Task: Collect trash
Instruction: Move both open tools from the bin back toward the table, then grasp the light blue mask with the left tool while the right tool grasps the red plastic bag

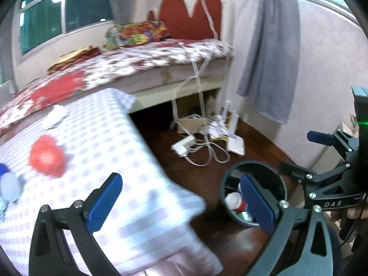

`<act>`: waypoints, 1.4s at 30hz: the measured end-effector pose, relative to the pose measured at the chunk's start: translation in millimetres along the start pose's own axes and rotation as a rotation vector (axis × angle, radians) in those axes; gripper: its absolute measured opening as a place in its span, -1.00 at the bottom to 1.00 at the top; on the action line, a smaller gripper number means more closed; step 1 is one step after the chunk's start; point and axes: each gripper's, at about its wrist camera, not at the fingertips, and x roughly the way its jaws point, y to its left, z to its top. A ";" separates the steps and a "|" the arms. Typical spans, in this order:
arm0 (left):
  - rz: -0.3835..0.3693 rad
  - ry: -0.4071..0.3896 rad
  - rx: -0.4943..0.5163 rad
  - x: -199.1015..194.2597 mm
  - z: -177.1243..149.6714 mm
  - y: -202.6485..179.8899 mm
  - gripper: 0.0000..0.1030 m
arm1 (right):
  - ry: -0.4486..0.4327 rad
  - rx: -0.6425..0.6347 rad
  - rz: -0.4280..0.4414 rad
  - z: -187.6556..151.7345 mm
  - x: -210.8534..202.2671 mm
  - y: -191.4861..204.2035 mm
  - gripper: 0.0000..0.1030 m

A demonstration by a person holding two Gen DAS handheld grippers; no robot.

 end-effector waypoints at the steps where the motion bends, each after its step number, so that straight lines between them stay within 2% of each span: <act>1: 0.011 -0.003 -0.016 -4.2 -1.3 9.0 0.99 | -0.008 -0.019 0.020 5.0 0.1 12.6 1.00; 4: 0.055 -0.019 -0.089 -23.3 -8.8 46.4 0.99 | -0.008 -0.057 0.108 17.3 4.7 48.7 1.00; 10: 0.192 -0.043 -0.206 -59.5 -38.5 121.3 0.99 | -0.028 -0.161 0.239 37.0 10.9 129.8 1.00; 17: 0.333 -0.029 -0.353 -90.4 -83.0 210.0 0.92 | -0.054 -0.234 0.387 69.0 19.2 216.9 1.00; 23: 0.401 -0.022 -0.428 -97.3 -105.9 262.3 0.79 | -0.039 -0.315 0.402 87.6 31.4 276.6 1.00; 27: 0.412 -0.014 -0.455 -94.4 -113.3 289.0 0.74 | -0.022 -0.347 0.376 96.5 44.7 299.7 1.00; 35: 0.416 0.003 -0.485 -74.2 -113.2 327.6 0.67 | 0.020 -0.339 0.368 114.7 79.4 316.0 1.00; 42: 0.384 0.044 -0.496 -48.8 -107.5 353.7 0.62 | 0.072 -0.339 0.380 129.3 121.7 333.3 1.00</act>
